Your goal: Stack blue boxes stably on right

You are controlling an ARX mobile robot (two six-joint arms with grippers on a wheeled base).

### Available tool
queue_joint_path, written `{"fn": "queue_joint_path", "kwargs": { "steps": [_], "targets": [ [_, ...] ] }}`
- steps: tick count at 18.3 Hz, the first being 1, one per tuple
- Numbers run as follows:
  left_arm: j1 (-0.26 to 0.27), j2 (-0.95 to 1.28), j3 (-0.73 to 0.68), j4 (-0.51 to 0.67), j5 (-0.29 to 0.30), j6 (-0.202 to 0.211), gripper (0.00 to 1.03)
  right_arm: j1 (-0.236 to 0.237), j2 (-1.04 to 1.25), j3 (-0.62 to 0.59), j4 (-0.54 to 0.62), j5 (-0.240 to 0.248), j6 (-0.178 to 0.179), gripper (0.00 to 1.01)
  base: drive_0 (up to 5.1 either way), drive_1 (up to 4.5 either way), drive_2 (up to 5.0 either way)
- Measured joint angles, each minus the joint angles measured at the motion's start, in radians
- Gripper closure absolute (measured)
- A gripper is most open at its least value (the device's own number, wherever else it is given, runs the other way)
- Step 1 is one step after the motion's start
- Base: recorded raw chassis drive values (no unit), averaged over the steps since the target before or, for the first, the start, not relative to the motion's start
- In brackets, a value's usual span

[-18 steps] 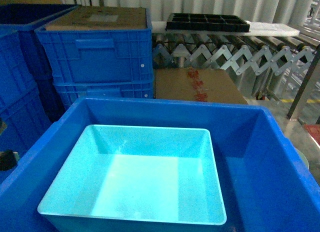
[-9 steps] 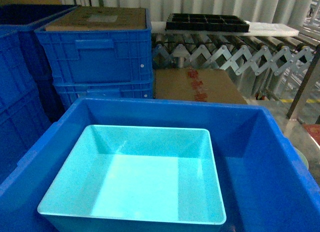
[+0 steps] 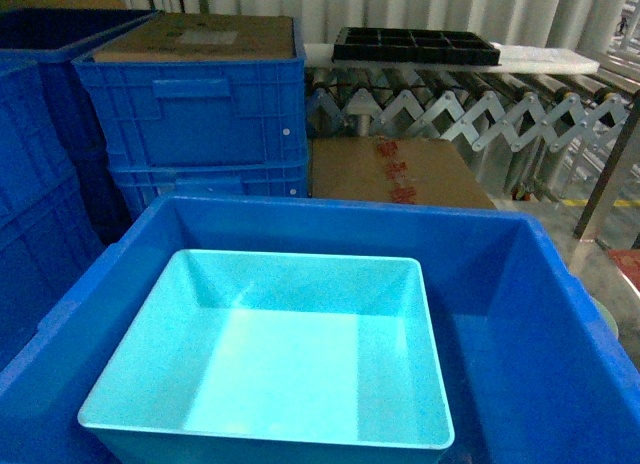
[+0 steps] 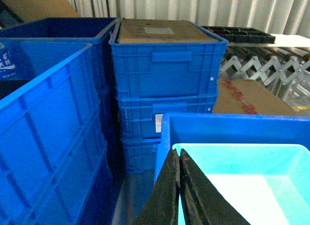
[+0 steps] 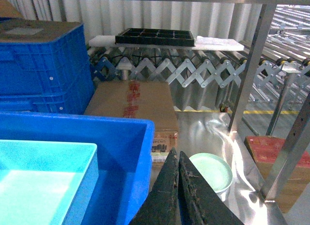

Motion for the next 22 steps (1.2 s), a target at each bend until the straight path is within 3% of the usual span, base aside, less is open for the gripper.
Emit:
{"fn": "queue_joint_path", "kwargs": {
  "steps": [6,18,19,20,22],
  "targets": [
    [0.000,-0.207,-0.001,-0.193,0.000,0.000,1.01,0.000,-0.175,0.000,-0.166,0.000,0.000,0.99,0.0,0.00,0.0],
    [0.000,-0.447,-0.001,-0.428,0.000,0.000,1.01,0.000,-0.377,0.000,-0.367,0.000,0.000,0.99,0.0,0.00,0.0],
    [0.000,-0.461,-0.001,-0.444,0.000,0.000,1.01,0.000,-0.410,0.000,-0.417,0.000,0.000,0.99,0.0,0.00,0.0],
    [0.000,-0.470,-0.001,-0.454,0.000,0.000,1.01,0.000,-0.492,0.000,-0.537,-0.002,0.000,0.99,0.0,0.00,0.0],
    [0.000,-0.508,0.000,-0.506,0.000,0.000,1.01,0.000,-0.545,0.004,-0.526,-0.003,0.000,0.99,0.0,0.00,0.0]
  ]
}}
